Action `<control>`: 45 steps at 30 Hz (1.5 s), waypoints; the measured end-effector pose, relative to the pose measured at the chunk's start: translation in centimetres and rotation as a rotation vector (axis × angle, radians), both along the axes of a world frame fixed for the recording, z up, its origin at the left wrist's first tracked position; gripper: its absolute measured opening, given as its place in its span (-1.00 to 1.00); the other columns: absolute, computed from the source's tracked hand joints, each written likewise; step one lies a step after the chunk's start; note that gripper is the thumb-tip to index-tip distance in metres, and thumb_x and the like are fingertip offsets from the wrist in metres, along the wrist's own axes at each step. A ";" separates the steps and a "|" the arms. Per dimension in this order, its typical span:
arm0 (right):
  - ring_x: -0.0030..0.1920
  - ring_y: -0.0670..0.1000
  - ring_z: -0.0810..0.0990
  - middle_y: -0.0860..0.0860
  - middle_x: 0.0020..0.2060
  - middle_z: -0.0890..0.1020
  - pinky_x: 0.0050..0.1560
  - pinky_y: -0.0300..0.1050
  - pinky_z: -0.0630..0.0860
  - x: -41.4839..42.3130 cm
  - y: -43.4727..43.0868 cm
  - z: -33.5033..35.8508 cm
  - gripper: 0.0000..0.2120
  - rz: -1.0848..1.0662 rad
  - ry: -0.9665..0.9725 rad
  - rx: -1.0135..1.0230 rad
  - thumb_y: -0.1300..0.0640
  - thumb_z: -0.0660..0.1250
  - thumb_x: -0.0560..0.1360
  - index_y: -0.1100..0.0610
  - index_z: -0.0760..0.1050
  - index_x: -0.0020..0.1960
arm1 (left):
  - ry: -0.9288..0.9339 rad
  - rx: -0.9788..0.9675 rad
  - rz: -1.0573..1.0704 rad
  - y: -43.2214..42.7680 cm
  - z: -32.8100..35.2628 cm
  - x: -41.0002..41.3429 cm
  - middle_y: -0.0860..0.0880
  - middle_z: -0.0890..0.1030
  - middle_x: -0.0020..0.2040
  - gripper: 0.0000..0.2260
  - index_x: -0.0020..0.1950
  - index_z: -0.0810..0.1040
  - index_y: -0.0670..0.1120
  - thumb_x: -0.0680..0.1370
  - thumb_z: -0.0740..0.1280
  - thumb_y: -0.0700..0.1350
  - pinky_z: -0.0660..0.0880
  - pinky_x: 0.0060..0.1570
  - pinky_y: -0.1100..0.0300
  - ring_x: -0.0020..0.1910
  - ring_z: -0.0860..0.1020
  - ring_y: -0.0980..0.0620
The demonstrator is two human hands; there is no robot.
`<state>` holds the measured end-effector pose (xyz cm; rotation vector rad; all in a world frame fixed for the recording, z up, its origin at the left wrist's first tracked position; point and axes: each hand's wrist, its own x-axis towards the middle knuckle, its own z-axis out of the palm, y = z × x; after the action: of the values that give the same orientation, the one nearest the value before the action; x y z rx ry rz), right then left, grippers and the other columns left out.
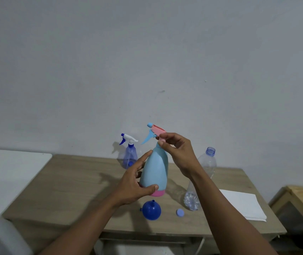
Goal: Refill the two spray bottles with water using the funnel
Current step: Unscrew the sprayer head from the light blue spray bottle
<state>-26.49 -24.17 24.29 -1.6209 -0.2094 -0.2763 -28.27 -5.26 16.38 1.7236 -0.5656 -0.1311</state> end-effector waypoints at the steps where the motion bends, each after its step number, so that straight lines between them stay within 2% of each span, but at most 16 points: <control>1: 0.09 0.01 0.67 0.03 0.03 0.74 0.21 0.01 0.59 0.1 0.0 0.0 -0.85 -0.002 -0.008 0.000 0.25 0.46 0.51 0.16 0.65 0.08 | -0.004 0.002 0.000 0.0 0.0 0.1 0.13 0.35 0.42 -0.13 0.48 0.19 0.38 0.34 0.61 0.02 0.66 0.04 0.00 0.28 0.50 -0.01; 5: 0.13 0.01 0.68 0.06 0.06 0.73 0.13 -0.15 0.58 0.3 -0.1 0.1 -0.82 0.037 -0.003 0.038 0.35 0.37 0.55 0.19 0.64 0.10 | -0.015 0.007 0.008 0.2 -0.2 0.4 0.23 0.33 0.39 -0.14 0.47 0.19 0.40 0.36 0.61 -0.02 0.66 0.02 0.04 0.26 0.50 0.02; 7: 0.15 0.05 0.67 0.05 0.06 0.73 0.16 -0.10 0.58 0.5 0.0 0.0 -0.82 0.038 -0.005 0.014 0.35 0.37 0.54 0.15 0.65 0.08 | -0.018 0.008 0.011 0.3 -0.2 0.5 0.29 0.34 0.37 -0.15 0.45 0.19 0.43 0.35 0.61 -0.01 0.66 0.04 0.04 0.27 0.50 0.03; 10: 0.13 0.14 0.66 0.05 0.03 0.74 0.20 0.07 0.59 1.0 0.2 -0.3 -0.86 0.014 -0.023 -0.016 0.26 0.47 0.50 0.15 0.66 0.06 | -0.009 0.003 0.004 0.4 -0.4 0.9 0.22 0.35 0.39 -0.14 0.45 0.19 0.42 0.34 0.61 0.01 0.65 0.05 0.01 0.27 0.52 -0.01; 14: 0.15 0.05 0.68 0.05 0.06 0.73 0.13 -0.14 0.60 1.3 0.1 -0.2 -0.81 0.048 0.010 0.031 0.35 0.38 0.54 0.15 0.65 0.09 | -0.003 -0.014 -0.003 0.4 -0.6 1.3 0.15 0.37 0.41 -0.13 0.48 0.20 0.36 0.33 0.62 0.00 0.65 0.06 -0.05 0.28 0.52 -0.04; 19: 0.13 0.12 0.66 0.04 0.05 0.74 0.20 0.04 0.59 2.2 0.3 -0.3 -0.83 0.003 -0.008 -0.035 0.26 0.46 0.51 0.18 0.64 0.11 | -0.003 0.003 0.011 0.4 -0.7 2.1 0.14 0.37 0.41 -0.12 0.49 0.18 0.35 0.34 0.62 0.00 0.64 0.07 -0.05 0.29 0.51 -0.04; 23: 0.16 0.05 0.67 0.06 0.08 0.73 0.19 -0.10 0.57 2.6 0.2 -0.1 -0.80 0.043 0.023 0.025 0.37 0.35 0.56 0.17 0.64 0.11 | 0.004 0.000 0.017 0.4 -0.9 2.8 0.12 0.37 0.41 -0.10 0.50 0.18 0.34 0.32 0.62 0.00 0.64 0.07 -0.07 0.30 0.50 -0.06; 27: 0.12 0.09 0.66 0.00 0.07 0.73 0.18 0.01 0.60 3.3 0.2 -0.4 -0.82 0.014 -0.011 -0.082 0.25 0.45 0.52 0.12 0.65 0.11 | 0.000 0.013 0.025 0.3 -1.1 3.5 0.10 0.36 0.40 -0.10 0.50 0.17 0.35 0.33 0.62 -0.02 0.64 0.06 -0.09 0.29 0.50 -0.05; 34: 0.15 0.03 0.67 0.11 0.12 0.71 0.25 -0.06 0.57 4.9 -0.5 -0.1 -0.75 -0.008 -0.026 0.015 0.41 0.33 0.55 0.24 0.59 0.20 | -0.013 0.033 0.037 0.1 -2.3 4.3 0.08 0.36 0.39 -0.08 0.49 0.17 0.33 0.32 0.62 -0.08 0.64 0.06 -0.06 0.31 0.48 -0.02; 37: 0.06 -0.01 0.67 0.16 0.09 0.70 0.15 -0.13 0.56 6.0 -1.1 1.2 -0.75 -0.109 -0.114 0.089 0.42 0.34 0.54 0.20 0.57 0.17 | -0.028 0.050 0.066 0.1 -3.6 4.4 0.11 0.36 0.40 -0.08 0.48 0.17 0.30 0.30 0.62 -0.09 0.63 0.09 0.00 0.33 0.46 0.03; 40: 0.01 -0.02 0.67 0.12 0.07 0.70 0.05 -0.21 0.55 7.0 -2.3 2.5 -0.75 -0.232 -0.195 0.090 0.39 0.33 0.56 0.12 0.58 0.15 | -0.033 0.064 0.116 0.6 -5.7 4.6 0.22 0.40 0.36 -0.11 0.43 0.22 0.29 0.28 0.63 -0.12 0.59 0.12 0.12 0.31 0.47 0.12; 42: 0.03 0.02 0.68 0.06 0.05 0.71 0.01 -0.20 0.55 7.7 -3.3 2.3 -0.77 -0.299 -0.179 0.021 0.34 0.32 0.56 0.07 0.58 0.11 | -0.021 0.096 0.146 1.1 -7.4 4.7 0.29 0.40 0.34 -0.13 0.40 0.22 0.30 0.26 0.63 -0.10 0.55 0.12 0.20 0.30 0.47 0.17; 45: -0.08 0.03 0.65 0.08 -0.03 0.69 -0.08 -0.20 0.51 8.6 -4.8 -0.9 -0.81 -0.303 -0.093 -0.168 0.32 0.30 0.56 0.09 0.52 0.10 | 0.026 0.129 0.198 2.1 -10.6 4.9 0.26 0.39 0.37 -0.11 0.42 0.21 0.27 0.25 0.63 -0.08 0.52 0.16 0.16 0.31 0.46 0.15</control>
<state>-17.91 -28.93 23.42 -1.8079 -0.0578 -0.5800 -23.40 -3.13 5.83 1.8899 -0.3712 -0.0504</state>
